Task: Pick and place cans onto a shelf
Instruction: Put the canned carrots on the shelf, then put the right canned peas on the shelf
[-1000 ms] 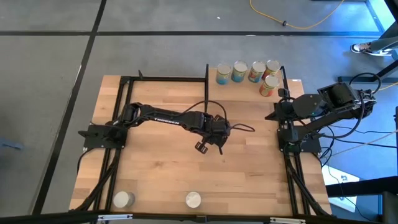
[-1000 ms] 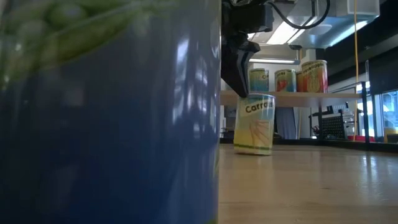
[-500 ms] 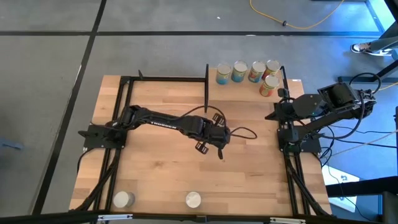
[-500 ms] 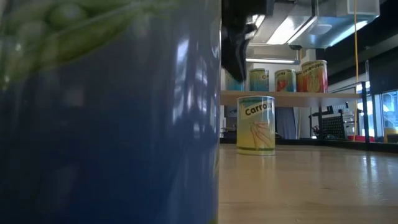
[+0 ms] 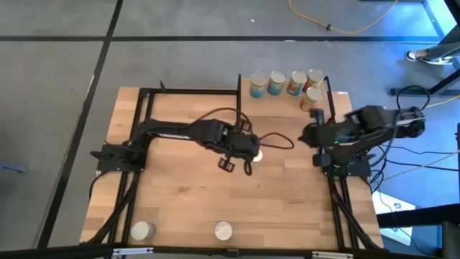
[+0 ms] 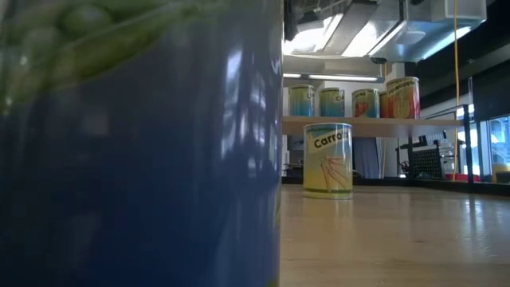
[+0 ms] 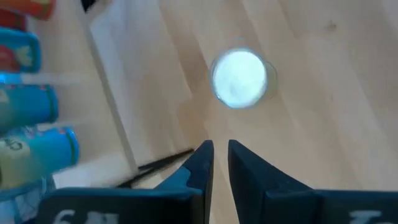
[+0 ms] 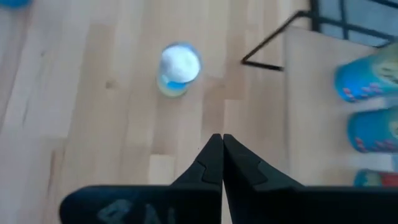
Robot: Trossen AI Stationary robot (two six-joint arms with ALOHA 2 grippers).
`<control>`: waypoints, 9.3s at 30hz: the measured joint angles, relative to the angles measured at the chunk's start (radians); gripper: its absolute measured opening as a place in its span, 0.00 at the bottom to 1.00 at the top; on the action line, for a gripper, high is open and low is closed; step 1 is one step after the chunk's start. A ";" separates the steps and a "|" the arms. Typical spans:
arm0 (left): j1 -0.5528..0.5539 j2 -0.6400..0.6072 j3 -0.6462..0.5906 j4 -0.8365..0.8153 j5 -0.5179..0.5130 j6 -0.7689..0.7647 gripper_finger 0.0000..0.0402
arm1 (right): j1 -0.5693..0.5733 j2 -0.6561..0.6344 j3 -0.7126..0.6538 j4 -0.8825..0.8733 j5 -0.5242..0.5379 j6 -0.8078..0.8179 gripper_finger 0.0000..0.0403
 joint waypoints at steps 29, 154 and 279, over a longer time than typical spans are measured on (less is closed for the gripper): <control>-0.005 -0.403 -0.004 -0.157 0.002 -0.249 0.07 | -0.001 0.431 -0.136 0.358 -0.070 -0.221 0.18; -0.003 -0.400 -0.005 -0.200 0.009 -0.245 0.07 | -0.353 0.362 0.390 -0.206 0.163 -0.053 0.00; -0.394 -0.401 -0.769 0.448 0.239 -0.735 0.08 | -0.538 0.291 0.481 -0.204 -0.410 -0.276 0.15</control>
